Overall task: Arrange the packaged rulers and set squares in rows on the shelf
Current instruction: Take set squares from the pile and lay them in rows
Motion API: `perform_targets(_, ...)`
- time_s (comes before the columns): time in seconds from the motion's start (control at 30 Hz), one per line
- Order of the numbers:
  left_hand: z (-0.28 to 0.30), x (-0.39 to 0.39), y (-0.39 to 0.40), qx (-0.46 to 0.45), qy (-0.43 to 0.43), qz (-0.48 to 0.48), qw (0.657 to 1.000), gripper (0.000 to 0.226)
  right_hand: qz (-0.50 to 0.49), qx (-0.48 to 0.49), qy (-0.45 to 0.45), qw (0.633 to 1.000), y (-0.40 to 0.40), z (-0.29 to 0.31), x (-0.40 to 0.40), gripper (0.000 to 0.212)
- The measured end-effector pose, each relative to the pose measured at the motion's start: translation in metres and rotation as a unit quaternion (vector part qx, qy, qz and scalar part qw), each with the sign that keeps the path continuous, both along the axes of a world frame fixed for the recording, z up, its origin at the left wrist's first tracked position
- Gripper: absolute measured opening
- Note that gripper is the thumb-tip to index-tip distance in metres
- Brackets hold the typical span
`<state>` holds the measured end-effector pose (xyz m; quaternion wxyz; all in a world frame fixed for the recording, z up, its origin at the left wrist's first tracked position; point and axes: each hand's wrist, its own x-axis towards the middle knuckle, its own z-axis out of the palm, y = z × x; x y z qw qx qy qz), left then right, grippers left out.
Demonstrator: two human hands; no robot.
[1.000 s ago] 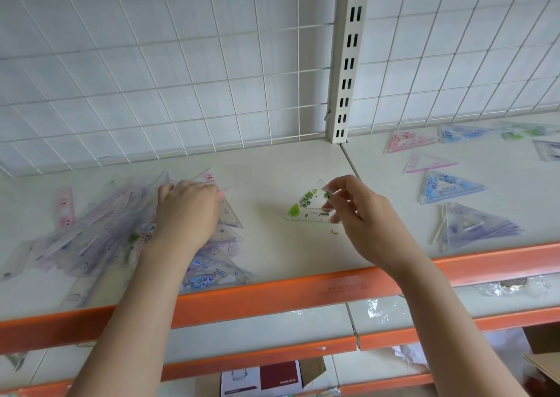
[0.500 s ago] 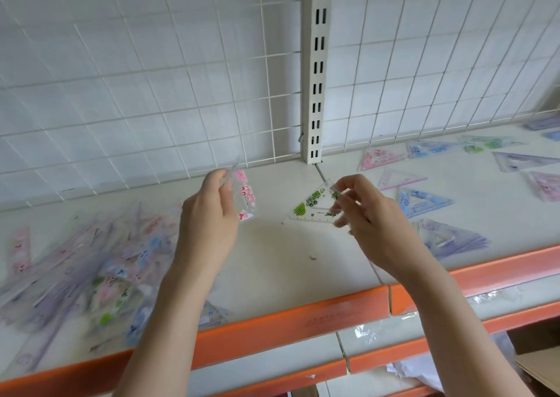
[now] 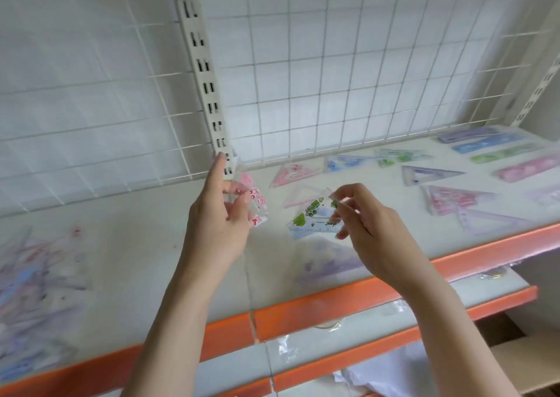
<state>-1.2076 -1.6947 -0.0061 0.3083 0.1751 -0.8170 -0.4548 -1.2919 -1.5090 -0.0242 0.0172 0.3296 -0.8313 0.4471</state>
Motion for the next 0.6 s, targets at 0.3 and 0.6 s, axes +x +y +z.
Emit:
perform_targets(0.3, -0.002, -0.051, 0.088, 0.138, -0.009, 0.017, 0.990, 0.068, 0.017, -0.008, -0.039, 0.999, 0.096, -0.004, -0.059, 0.013)
perform_targets(0.6, -0.011, -0.069, 0.125, 0.206, 0.053, 0.126, 0.969, 0.017, 0.057, -0.005, -0.059, 0.997, 0.128, -0.013, -0.095, 0.015)
